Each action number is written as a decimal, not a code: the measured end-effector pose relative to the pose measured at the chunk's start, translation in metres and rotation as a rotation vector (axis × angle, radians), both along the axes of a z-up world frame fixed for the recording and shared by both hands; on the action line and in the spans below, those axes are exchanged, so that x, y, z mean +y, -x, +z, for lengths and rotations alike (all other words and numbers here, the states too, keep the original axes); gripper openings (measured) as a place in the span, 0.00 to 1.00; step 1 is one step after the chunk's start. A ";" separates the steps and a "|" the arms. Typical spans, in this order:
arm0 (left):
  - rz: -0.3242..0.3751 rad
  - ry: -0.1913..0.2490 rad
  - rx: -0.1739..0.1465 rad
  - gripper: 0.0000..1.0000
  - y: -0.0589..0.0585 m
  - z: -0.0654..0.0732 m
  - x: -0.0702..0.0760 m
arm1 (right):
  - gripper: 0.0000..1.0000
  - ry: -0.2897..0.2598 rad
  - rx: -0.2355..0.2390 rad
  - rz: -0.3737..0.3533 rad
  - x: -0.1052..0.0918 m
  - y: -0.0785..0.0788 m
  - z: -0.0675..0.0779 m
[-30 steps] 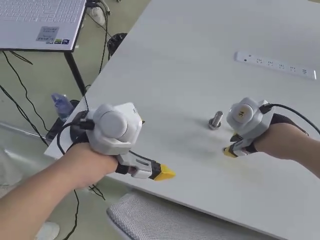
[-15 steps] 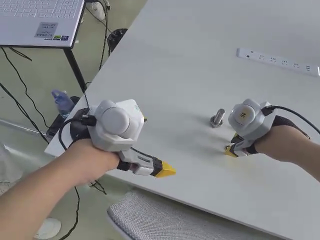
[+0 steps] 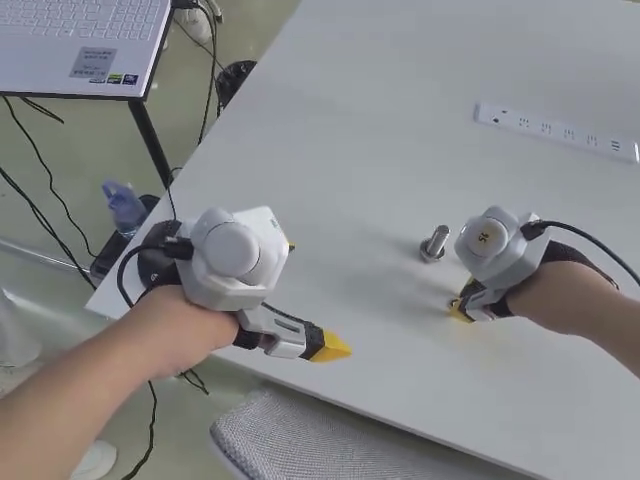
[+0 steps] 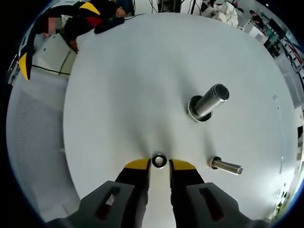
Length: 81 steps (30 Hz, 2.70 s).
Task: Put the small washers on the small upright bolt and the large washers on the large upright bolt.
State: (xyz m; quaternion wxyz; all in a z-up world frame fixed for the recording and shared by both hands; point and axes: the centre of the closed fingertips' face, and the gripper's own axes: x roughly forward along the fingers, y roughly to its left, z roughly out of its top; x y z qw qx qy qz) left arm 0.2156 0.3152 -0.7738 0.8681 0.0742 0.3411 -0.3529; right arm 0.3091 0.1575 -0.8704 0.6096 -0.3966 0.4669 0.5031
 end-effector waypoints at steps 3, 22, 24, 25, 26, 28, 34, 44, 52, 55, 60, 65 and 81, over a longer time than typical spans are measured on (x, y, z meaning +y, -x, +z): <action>0.002 0.001 -0.002 0.90 0.000 0.000 0.001 | 0.16 0.004 0.000 0.002 -0.001 0.000 0.000; 0.005 -0.001 0.007 0.87 0.007 0.000 0.001 | 0.16 0.076 0.011 -0.028 -0.001 -0.002 -0.004; 0.004 -0.003 0.010 0.87 0.009 -0.001 0.001 | 0.16 0.077 0.010 -0.037 -0.001 -0.003 -0.004; 0.003 -0.003 0.010 0.87 0.010 -0.001 0.001 | 0.16 0.079 0.008 -0.037 -0.001 -0.002 -0.003; 0.004 -0.003 0.011 0.87 0.010 -0.001 0.001 | 0.15 0.080 0.008 -0.035 -0.001 -0.002 -0.003; 0.008 -0.001 0.012 0.87 0.011 -0.002 0.001 | 0.15 0.086 0.005 -0.028 0.000 -0.001 -0.003; 0.009 0.000 0.014 0.86 0.013 -0.003 0.001 | 0.14 0.084 0.006 -0.024 -0.001 0.002 -0.001; 0.005 -0.003 0.016 0.85 0.013 -0.002 0.001 | 0.14 0.078 0.008 -0.013 -0.001 0.003 0.001; 0.004 -0.007 0.019 0.84 0.014 -0.002 0.001 | 0.12 0.077 0.003 -0.009 -0.002 0.003 0.002; 0.003 -0.010 0.020 0.84 0.014 -0.002 0.002 | 0.12 0.068 0.005 -0.012 -0.002 0.003 0.002; 0.003 -0.011 0.019 0.84 0.012 -0.001 0.002 | 0.12 0.055 0.012 -0.014 -0.002 0.004 0.004; -0.001 -0.010 0.016 0.83 0.010 -0.001 0.000 | 0.12 0.054 0.013 -0.010 -0.004 0.000 0.012; -0.015 -0.004 0.001 0.84 0.000 0.005 -0.008 | 0.12 0.042 0.015 -0.038 -0.024 -0.010 0.047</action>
